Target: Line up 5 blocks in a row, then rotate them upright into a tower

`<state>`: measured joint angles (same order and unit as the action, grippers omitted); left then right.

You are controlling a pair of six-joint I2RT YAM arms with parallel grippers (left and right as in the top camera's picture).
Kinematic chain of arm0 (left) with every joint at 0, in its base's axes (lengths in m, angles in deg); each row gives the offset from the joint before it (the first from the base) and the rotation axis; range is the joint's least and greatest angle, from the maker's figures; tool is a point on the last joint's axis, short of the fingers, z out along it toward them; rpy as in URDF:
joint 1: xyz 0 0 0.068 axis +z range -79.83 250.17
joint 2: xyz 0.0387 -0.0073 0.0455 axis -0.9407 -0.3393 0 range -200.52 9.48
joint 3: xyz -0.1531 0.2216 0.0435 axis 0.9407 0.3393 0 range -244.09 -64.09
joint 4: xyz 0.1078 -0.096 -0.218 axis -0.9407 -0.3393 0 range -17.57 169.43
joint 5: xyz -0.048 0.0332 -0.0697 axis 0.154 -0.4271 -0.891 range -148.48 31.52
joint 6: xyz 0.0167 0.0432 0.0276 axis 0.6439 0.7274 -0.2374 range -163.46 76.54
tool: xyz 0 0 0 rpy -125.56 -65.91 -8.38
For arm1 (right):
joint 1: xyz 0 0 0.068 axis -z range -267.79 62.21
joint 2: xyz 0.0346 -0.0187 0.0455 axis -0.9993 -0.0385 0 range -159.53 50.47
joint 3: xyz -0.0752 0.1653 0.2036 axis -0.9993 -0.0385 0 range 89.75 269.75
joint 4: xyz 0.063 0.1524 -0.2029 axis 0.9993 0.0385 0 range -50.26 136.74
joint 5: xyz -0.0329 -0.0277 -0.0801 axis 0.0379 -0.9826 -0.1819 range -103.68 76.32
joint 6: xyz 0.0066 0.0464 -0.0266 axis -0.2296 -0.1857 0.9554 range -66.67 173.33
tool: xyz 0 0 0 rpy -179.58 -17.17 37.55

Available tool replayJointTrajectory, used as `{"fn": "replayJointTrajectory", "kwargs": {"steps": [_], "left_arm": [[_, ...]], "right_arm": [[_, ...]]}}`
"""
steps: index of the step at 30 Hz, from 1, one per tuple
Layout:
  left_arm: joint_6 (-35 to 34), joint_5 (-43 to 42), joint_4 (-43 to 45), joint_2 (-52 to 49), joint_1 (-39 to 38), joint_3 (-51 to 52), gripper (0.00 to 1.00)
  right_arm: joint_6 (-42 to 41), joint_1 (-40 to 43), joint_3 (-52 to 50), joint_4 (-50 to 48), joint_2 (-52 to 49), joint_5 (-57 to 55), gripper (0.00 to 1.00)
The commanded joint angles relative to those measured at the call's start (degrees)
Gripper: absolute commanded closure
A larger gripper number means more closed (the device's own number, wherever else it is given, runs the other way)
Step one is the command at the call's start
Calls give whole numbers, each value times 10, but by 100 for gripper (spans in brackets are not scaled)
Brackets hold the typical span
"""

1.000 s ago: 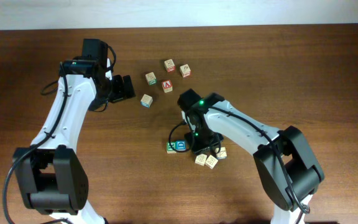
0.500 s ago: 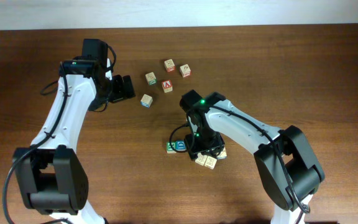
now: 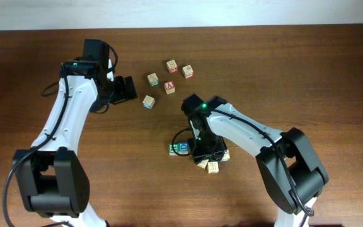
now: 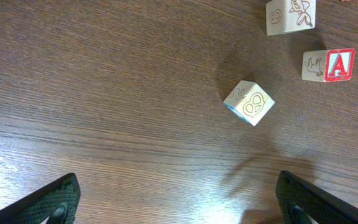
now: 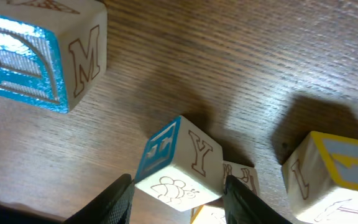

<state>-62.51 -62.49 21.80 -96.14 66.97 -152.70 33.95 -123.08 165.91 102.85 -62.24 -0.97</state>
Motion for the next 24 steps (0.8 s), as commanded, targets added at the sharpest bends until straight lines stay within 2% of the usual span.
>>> {"fn": "replayJointTrajectory", "kwargs": {"steps": [1,13,16,24], "left_arm": [[9,4,0,-2,0,-9,1],[9,4,0,-2,0,-9,1],[9,4,0,-2,0,-9,1],[9,4,0,-2,0,-9,1]], "right_arm": [[0,-3,-4,-6,-2,-25,56],[144,-4,-8,-14,-2,-28,57],[158,-4,-8,-17,-2,-51,57],[240,-3,-8,-63,-2,-60,57]]}}
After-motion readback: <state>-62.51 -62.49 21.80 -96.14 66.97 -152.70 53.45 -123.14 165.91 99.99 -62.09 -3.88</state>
